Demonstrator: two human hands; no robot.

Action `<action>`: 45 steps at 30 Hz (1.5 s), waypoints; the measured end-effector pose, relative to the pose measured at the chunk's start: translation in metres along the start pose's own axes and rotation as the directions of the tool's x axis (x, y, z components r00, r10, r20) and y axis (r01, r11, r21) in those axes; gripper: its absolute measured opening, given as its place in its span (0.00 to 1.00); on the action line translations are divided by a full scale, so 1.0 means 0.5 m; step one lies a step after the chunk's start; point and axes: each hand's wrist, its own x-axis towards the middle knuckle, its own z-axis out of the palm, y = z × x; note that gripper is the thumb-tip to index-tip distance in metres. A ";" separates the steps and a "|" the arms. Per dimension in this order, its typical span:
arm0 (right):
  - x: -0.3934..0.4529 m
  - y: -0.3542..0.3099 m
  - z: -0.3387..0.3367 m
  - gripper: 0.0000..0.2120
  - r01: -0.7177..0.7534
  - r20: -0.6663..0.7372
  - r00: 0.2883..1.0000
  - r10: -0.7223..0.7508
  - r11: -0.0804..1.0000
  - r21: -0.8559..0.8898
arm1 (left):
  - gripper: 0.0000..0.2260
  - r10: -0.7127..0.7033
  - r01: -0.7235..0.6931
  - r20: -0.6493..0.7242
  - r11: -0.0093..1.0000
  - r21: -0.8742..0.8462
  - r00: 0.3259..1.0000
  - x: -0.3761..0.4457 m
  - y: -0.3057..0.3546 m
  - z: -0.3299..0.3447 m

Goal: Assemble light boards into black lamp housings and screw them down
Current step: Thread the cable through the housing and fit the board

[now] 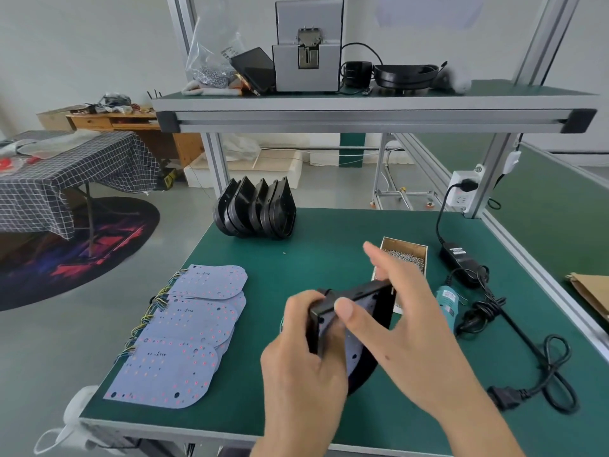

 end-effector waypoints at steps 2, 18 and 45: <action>0.006 -0.011 -0.022 0.40 0.057 0.032 0.998 -0.055 0.997 -0.052 | 0.14 0.149 -0.149 0.001 0.986 0.069 0.989 -0.009 -0.009 0.005; 0.012 0.024 0.010 0.13 -0.052 0.180 0.980 0.086 0.981 -0.187 | 0.17 0.432 -0.427 0.014 0.884 0.188 0.902 -0.061 -0.104 0.057; 0.025 0.026 0.012 0.21 0.038 0.133 0.991 -0.006 0.970 -0.241 | 0.23 0.089 -0.113 0.126 0.974 0.197 0.988 -0.055 -0.007 0.021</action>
